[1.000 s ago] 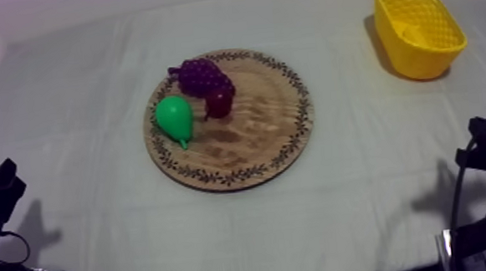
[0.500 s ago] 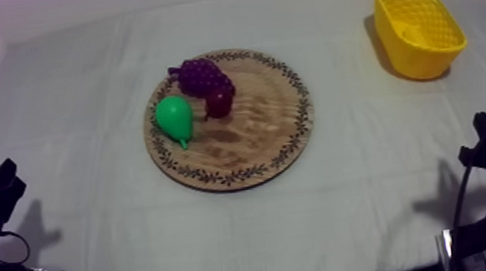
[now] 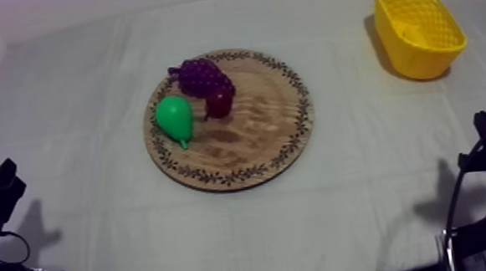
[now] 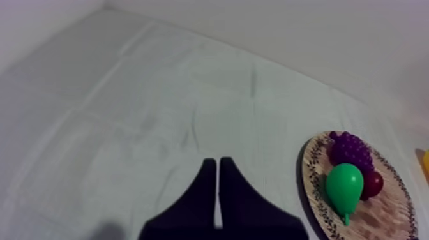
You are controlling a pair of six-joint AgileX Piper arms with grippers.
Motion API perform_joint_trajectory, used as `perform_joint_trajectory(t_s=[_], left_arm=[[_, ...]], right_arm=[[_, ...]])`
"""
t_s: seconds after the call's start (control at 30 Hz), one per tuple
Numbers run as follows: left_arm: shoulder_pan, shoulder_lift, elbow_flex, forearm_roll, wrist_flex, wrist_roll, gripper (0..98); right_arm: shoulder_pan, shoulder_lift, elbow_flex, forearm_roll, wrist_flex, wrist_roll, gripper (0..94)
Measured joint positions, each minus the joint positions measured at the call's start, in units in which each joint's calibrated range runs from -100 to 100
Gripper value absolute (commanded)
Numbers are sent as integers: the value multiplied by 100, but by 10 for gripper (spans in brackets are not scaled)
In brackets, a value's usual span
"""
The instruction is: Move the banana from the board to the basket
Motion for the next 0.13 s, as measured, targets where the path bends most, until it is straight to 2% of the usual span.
perform_joint_trajectory(t_s=[0.13], left_arm=[[0, 0, 0, 0, 0, 0, 1]], right_arm=[[0, 0, 0, 0, 0, 4, 5]])
